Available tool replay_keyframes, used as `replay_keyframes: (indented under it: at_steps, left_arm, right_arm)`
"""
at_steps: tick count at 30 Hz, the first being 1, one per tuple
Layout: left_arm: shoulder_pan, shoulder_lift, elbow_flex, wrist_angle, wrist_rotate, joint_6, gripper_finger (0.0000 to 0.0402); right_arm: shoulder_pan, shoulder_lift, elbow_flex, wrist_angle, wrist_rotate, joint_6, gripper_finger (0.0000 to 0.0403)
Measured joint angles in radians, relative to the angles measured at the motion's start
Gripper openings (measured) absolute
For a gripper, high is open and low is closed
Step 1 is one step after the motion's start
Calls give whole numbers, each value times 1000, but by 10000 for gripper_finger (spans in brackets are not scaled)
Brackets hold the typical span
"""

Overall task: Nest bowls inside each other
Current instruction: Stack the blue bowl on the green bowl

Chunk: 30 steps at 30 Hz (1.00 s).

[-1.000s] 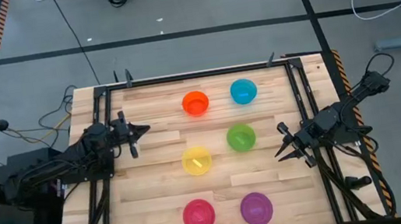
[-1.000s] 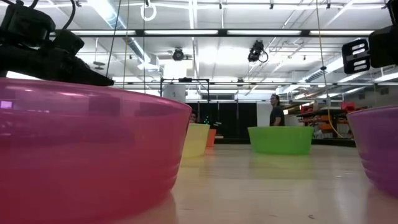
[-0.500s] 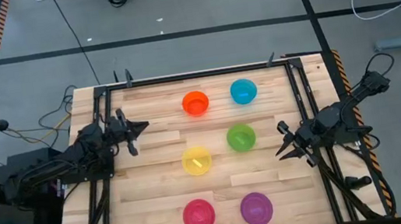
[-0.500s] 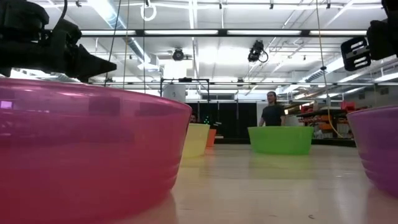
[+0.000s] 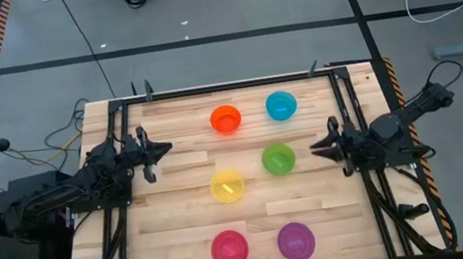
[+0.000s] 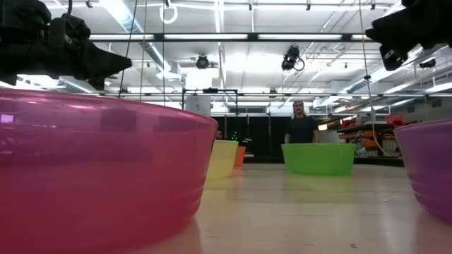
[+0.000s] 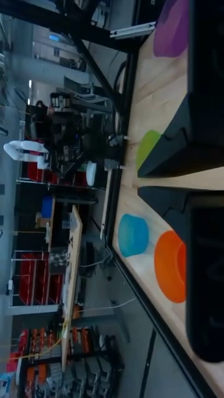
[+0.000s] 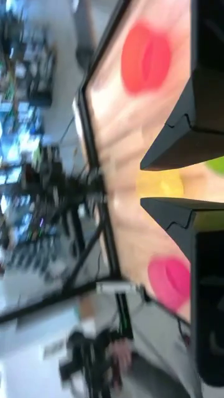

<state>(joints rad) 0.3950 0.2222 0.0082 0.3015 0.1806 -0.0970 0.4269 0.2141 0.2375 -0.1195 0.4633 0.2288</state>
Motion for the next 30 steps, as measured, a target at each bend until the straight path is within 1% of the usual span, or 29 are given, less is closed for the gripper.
replay_keyframes:
  at_steps: [5, 10, 12, 14, 17, 21, 25, 28, 30]
  left_arm:
    - [0, 0, 3, -1, -3, 2, 54]
    - [0, 37, 37, -4, -3, 4, 63]
    - [0, 76, 60, -9, -3, 4, 64]
    - [0, 126, 88, -21, -3, 11, 63]
    - [0, 215, 132, -45, -3, 31, 58]
    - [1, 329, 163, -44, -3, 56, 53]
    - [2, 409, 167, -13, -3, 66, 51]
    - [2, 446, 168, 25, -3, 69, 52]
    - [2, 463, 168, 55, -3, 69, 51]
  right_arm:
    - [-105, 98, 161, -179, 30, 47, 97]
    - [-251, 247, 337, -428, 28, 131, 114]
    - [-318, 314, 407, -529, 6, 166, 118]
    - [-386, 382, 470, -595, -35, 191, 119]
    - [-485, 478, 546, -640, -97, 197, 118]
    - [-597, 580, 603, -659, -186, 159, 115]
    - [-712, 661, 616, -658, -272, 131, 115]
    - [-811, 719, 621, -653, -349, 87, 115]
    - [-878, 756, 621, -641, -382, 55, 115]
